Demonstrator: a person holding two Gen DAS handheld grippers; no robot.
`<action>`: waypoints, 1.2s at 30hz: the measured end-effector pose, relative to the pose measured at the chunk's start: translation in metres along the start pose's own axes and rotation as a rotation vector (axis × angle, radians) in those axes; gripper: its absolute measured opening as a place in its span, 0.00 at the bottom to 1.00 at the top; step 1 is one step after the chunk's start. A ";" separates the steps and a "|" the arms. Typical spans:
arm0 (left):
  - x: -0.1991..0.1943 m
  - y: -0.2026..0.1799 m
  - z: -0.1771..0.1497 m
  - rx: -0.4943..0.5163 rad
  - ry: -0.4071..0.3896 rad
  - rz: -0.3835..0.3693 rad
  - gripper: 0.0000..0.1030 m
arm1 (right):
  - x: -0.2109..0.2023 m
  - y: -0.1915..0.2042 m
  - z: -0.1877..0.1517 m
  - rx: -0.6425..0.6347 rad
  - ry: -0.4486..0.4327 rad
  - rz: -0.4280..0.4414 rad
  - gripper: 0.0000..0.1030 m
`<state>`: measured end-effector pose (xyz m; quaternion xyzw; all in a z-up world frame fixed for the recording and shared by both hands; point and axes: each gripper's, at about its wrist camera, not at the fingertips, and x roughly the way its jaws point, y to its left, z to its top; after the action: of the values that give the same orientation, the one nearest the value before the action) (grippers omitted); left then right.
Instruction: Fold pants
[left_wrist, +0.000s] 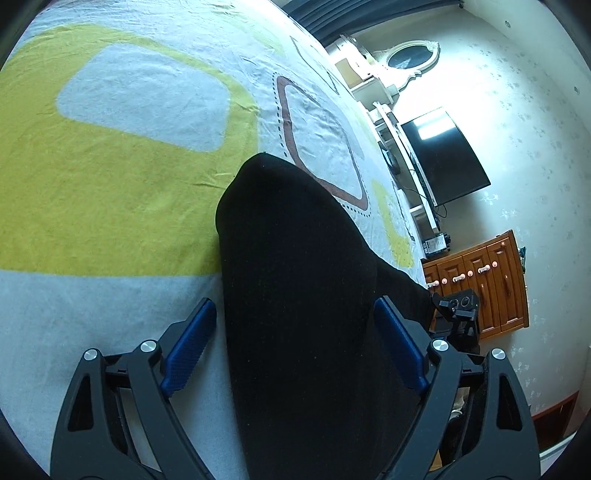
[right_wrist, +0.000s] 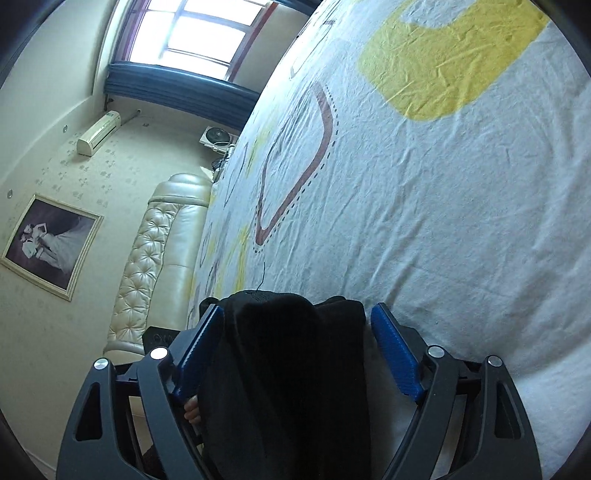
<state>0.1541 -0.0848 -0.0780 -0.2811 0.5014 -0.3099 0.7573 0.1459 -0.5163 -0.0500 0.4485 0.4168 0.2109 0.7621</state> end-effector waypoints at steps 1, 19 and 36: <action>0.003 -0.002 -0.001 0.020 0.004 0.026 0.56 | 0.003 -0.002 -0.002 0.011 0.012 -0.013 0.51; -0.010 -0.022 -0.004 0.107 -0.032 0.237 0.29 | 0.002 0.008 -0.012 0.044 -0.058 -0.037 0.42; -0.067 0.029 0.012 0.029 -0.078 0.262 0.28 | 0.069 0.051 -0.020 0.018 0.021 -0.036 0.42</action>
<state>0.1505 -0.0138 -0.0560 -0.2140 0.4995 -0.2043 0.8142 0.1715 -0.4320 -0.0421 0.4455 0.4346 0.1983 0.7572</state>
